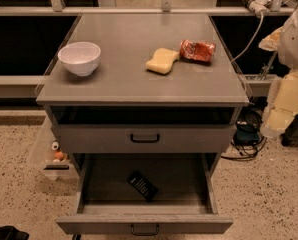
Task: Pick rxbar chocolate from middle drawer and place on counter
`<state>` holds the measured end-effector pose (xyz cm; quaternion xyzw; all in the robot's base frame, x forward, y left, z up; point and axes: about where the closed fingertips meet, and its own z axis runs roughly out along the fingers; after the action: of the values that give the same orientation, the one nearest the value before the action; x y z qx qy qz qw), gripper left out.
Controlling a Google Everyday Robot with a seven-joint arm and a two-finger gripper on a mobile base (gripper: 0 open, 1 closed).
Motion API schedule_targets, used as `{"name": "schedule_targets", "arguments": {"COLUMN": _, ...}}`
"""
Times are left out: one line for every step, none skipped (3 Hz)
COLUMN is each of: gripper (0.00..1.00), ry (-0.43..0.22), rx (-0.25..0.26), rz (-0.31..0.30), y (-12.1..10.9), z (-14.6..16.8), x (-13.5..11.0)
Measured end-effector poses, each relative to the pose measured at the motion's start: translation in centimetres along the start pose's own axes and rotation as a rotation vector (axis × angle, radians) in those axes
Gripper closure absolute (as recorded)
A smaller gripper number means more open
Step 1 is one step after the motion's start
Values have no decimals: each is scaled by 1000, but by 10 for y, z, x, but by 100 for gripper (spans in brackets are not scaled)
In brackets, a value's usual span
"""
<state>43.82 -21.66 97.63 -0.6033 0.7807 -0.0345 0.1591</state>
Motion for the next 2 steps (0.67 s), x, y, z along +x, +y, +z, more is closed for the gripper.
{"name": "schedule_targets", "arguments": {"gripper": 0, "ry": 0, "rx": 0, "rz": 0, "y": 0, "z": 0, "x": 0}}
{"name": "schedule_targets", "arguments": {"gripper": 0, "ry": -45, "rx": 5, "rz": 22, "y": 12, "z": 17, "x": 2}}
